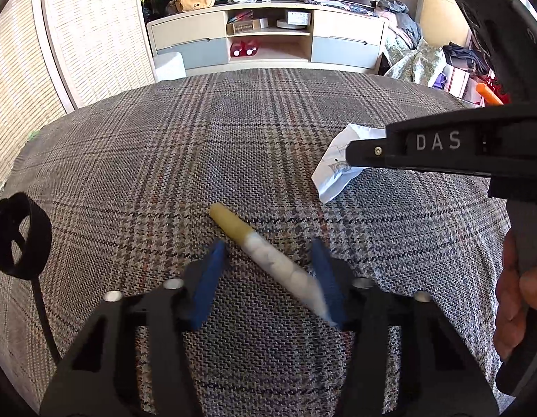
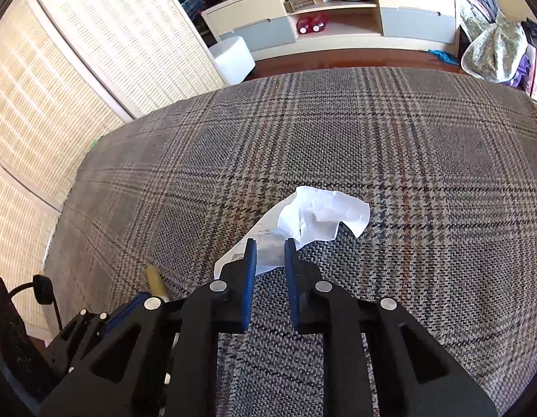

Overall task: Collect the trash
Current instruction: 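Grasp the white tube with the left gripper while the right grasps the white tissue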

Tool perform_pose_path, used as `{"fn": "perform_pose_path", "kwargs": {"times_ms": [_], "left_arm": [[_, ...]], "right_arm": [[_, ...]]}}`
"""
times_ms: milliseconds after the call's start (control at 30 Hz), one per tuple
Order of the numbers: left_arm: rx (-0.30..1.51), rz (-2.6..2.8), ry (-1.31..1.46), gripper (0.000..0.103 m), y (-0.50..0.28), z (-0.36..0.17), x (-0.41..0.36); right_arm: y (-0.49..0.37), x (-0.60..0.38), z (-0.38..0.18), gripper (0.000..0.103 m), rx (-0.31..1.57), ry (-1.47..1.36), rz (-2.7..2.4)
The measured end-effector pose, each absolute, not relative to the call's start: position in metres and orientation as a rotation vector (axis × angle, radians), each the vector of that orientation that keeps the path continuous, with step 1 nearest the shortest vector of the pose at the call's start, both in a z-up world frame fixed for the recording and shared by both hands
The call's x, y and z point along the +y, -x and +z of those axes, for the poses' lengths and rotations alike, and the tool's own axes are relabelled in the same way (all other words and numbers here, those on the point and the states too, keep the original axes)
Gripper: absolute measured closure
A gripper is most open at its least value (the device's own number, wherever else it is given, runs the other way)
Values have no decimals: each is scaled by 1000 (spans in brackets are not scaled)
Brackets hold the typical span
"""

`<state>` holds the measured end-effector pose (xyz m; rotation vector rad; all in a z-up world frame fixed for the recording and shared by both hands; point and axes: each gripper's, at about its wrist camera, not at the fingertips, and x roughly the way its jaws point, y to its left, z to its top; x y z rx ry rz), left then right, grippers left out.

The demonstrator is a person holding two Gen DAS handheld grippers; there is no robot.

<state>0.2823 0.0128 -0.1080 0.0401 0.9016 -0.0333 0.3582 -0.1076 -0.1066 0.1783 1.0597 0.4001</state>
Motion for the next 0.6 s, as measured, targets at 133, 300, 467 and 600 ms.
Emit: {"fn": "perform_pose_path", "kwargs": {"times_ms": [133,300,467,600], "left_arm": [[900,-30,-41,83,-283,-107,17],[913,-42,-65,91,-269,-104,20],[924,-61,-73,92,-238,-93,24],[904,-83,-97,92,-202,-72,19]], "right_arm": [[-354,-112,-105,100,1053,-165,408],[-334,-131,-94,101,1045,-154,395],[-298,-148,-76,101,1034,-118,375],[-264,-160,-58,101,1024,-99,364]]}}
